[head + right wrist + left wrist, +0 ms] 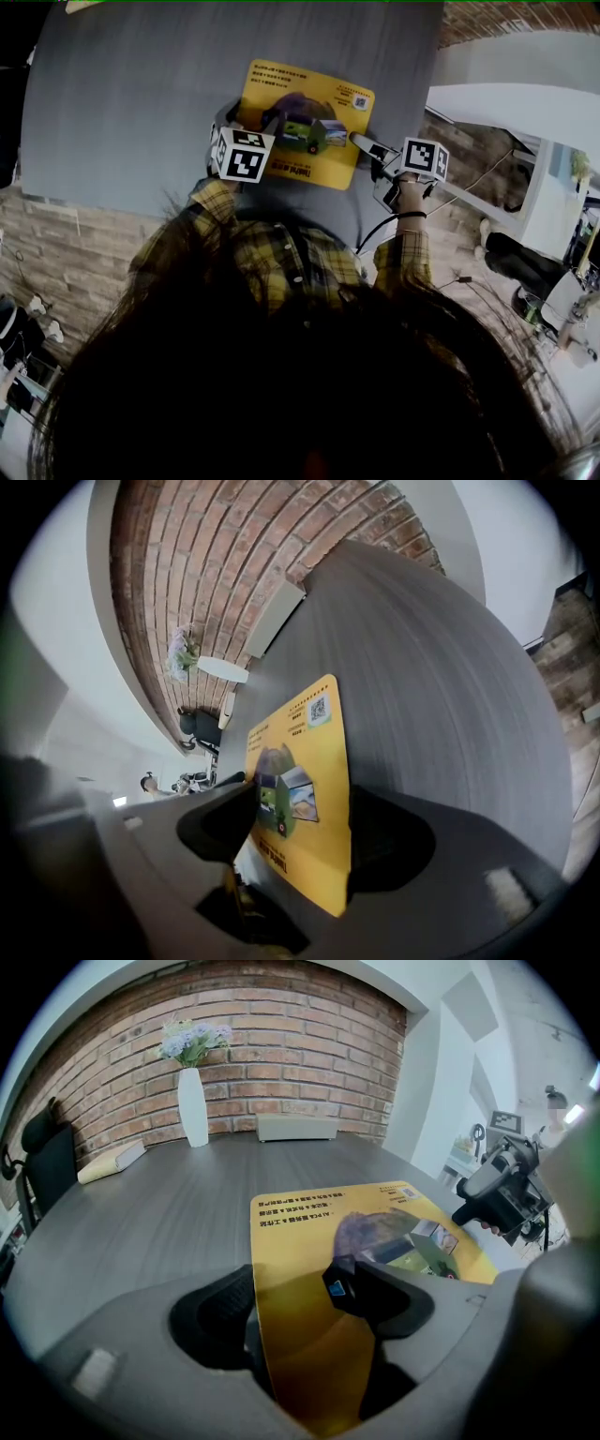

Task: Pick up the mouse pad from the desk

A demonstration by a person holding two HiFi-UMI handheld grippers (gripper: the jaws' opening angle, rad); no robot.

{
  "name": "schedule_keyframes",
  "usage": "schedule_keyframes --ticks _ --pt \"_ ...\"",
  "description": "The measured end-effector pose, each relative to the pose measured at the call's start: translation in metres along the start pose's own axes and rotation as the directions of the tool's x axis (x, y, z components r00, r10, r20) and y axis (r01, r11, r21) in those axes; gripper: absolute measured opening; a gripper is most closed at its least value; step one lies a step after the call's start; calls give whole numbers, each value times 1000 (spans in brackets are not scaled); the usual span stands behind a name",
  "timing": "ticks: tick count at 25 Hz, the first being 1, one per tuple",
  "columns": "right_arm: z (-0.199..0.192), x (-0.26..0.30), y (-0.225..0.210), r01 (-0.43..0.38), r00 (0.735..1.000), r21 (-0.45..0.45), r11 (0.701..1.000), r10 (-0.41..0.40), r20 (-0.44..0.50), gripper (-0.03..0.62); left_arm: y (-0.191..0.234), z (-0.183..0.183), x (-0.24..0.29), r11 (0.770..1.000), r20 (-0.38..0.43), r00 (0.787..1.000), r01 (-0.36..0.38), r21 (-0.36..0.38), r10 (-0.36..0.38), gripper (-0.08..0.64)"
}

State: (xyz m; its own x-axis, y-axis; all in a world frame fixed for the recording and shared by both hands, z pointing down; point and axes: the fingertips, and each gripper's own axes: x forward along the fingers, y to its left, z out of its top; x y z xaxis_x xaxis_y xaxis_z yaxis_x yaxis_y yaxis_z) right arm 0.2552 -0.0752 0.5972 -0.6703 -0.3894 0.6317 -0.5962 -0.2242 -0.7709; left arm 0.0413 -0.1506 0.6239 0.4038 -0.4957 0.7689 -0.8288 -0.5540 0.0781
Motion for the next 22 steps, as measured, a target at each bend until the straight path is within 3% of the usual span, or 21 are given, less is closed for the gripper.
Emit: schedule_keyframes --ticks 12,16,22 --pt "2 2 2 -34 999 28 999 35 -20 308 1 -1 2 1000 10 1000 2 -6 -2 353" --pt "-6 34 24 -113 991 27 993 115 -65 261 1 0 1 1000 18 1000 -2 -4 2 353" --pt "-8 55 45 -150 985 11 989 150 -90 262 -2 -2 1 1000 5 1000 12 -2 -12 353"
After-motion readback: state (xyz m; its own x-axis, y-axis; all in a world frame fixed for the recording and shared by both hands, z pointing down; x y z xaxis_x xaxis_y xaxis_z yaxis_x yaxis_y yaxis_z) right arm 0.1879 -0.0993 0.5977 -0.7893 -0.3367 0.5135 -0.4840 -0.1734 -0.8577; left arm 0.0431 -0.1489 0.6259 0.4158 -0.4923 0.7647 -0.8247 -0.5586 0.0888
